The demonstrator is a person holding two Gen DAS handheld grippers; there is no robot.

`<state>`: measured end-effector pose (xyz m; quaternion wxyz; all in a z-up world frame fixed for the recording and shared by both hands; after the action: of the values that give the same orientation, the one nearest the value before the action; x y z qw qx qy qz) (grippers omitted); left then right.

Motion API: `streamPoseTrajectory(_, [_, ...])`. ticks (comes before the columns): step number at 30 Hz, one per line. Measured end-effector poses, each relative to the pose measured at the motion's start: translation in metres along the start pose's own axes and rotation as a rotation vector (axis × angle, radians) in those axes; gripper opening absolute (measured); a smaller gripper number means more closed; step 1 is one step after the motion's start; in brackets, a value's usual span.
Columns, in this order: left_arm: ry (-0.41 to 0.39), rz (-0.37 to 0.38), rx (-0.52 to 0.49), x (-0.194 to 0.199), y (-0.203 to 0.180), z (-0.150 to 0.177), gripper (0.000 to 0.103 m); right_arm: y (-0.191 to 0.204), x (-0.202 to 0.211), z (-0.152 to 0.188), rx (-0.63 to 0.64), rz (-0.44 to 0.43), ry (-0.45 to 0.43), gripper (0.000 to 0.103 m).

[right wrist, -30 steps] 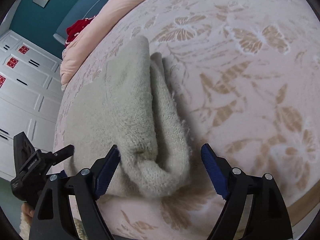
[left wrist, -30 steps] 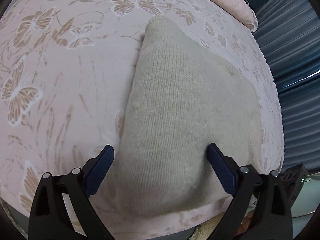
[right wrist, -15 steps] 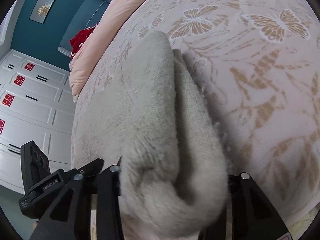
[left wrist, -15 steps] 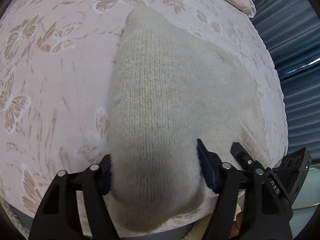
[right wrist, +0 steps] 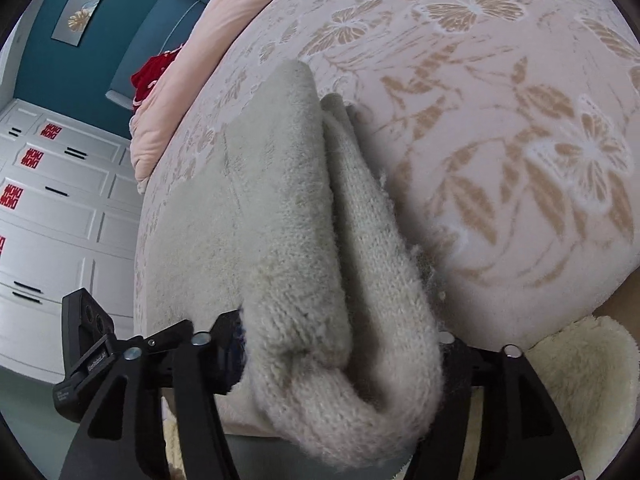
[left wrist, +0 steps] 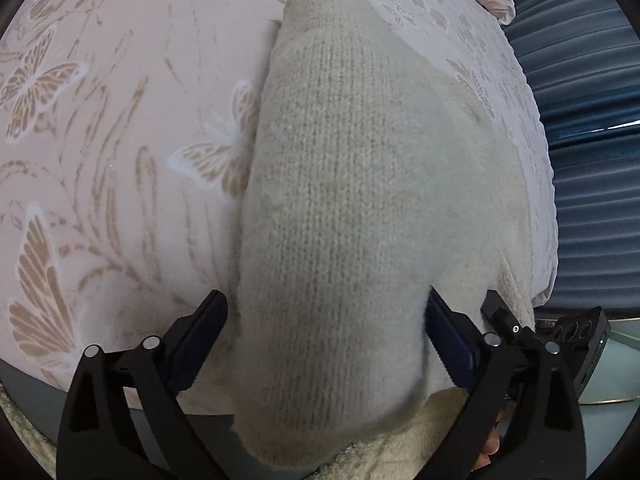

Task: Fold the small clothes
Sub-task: 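Grasp the sweater edge with both tools, lift and fold it over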

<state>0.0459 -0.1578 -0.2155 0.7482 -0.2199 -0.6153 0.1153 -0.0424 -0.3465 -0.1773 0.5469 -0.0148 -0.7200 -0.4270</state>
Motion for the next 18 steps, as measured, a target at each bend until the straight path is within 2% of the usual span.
streamPoseTrajectory(3, [0.004, 0.042, 0.019, -0.006, -0.002, -0.008, 0.095, 0.004, -0.01, -0.007, -0.022, -0.043, 0.017, 0.065])
streamPoseTrajectory(4, [0.008, 0.059, 0.012, -0.006, -0.008, -0.009, 0.079, 0.006, -0.01, -0.009, -0.026, -0.052, 0.015, 0.048])
streamPoseTrajectory(5, [0.016, 0.073, -0.006, -0.003, -0.015, -0.008, 0.066, 0.01, -0.008, -0.011, -0.016, -0.05, 0.011, 0.038])
streamPoseTrajectory(7, [-0.014, 0.028, -0.063, 0.012, -0.027, -0.006, 0.053, 0.023, 0.006, -0.012, 0.026, -0.044, -0.019, 0.031])
streamPoseTrajectory(8, [-0.037, 0.013, -0.105, 0.023, -0.038, -0.004, 0.049, 0.031, 0.015, -0.012, 0.043, -0.056, -0.041, 0.029])
streamPoseTrajectory(11, [-0.106, 0.018, -0.193, 0.062, -0.068, 0.002, 0.047, 0.062, 0.058, -0.013, 0.107, -0.07, -0.136, 0.027])
streamPoseTrajectory(15, [-0.211, 0.092, -0.309, 0.134, -0.114, 0.014, 0.046, 0.107, 0.136, -0.011, 0.192, -0.104, -0.296, 0.027])
streamPoseTrajectory(18, [-0.321, 0.146, -0.418, 0.197, -0.148, 0.033, 0.046, 0.15, 0.2, 0.0, 0.296, -0.12, -0.437, 0.027])
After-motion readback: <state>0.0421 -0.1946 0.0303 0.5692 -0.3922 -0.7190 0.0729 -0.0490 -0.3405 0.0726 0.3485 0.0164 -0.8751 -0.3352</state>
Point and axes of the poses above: each gripper's, at about its wrist camera, not at the fingertips, and x roughly against the way its jaws point, y to its left, z to its underside, the point moved 9 cm from there along -x, roughly the way its jaws point, and after that the axes turned 14 degrees about y, right-handed, at the moved point
